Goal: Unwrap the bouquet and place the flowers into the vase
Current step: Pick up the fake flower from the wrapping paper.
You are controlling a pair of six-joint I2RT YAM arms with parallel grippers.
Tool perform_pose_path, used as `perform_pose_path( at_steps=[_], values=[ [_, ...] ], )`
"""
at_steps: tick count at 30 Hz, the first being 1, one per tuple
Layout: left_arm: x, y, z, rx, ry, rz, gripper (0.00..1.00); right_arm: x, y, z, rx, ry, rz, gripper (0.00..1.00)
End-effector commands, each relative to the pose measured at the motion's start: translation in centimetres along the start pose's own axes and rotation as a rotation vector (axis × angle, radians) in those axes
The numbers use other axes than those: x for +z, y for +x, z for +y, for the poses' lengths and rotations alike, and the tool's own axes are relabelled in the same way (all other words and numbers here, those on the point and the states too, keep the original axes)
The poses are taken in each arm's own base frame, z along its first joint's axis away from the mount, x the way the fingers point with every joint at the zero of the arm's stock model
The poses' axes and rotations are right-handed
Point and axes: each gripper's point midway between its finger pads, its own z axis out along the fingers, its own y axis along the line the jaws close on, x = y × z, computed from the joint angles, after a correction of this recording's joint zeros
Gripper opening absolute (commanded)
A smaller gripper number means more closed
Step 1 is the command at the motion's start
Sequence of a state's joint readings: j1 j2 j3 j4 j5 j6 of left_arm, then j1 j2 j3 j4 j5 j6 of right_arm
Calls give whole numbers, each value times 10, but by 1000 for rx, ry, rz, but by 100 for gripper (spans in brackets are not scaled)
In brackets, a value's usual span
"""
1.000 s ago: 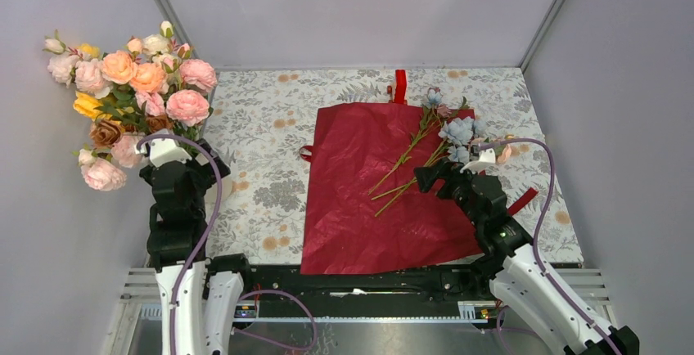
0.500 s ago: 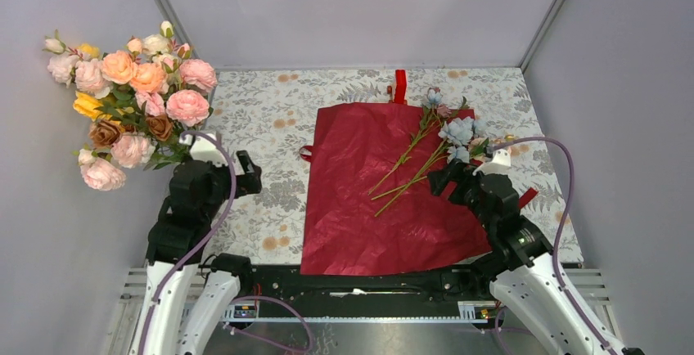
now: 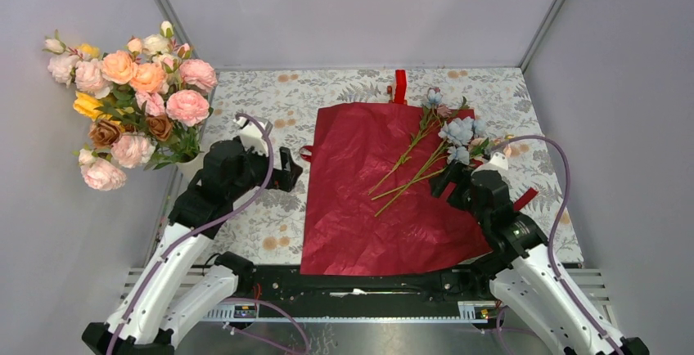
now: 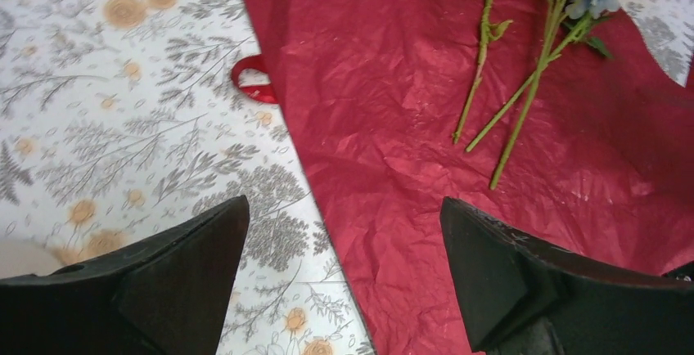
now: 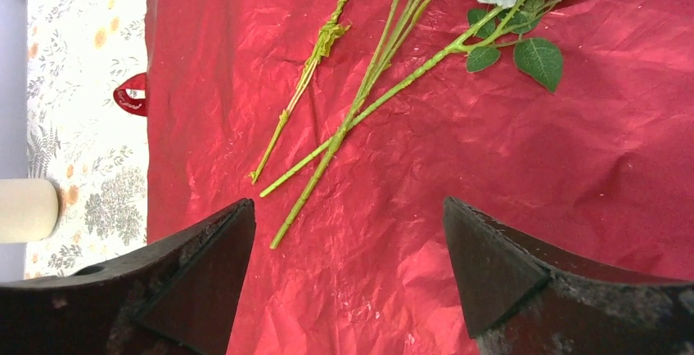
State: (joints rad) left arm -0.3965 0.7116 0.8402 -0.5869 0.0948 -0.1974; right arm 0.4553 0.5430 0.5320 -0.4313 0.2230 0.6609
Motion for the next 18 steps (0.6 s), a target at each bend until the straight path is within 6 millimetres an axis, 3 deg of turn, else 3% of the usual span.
perform_pose_path(
  at_steps=[1,10,18],
  values=[
    [3,-43,-31,81,160,-143,96,11,-15,19,48,-37,-27,88],
    [6,-29,-20,60,109,-157,97,63,-8,29,52,16,29,73],
    [-1,-28,-22,49,123,-177,97,103,-11,23,40,100,20,70]
  ],
)
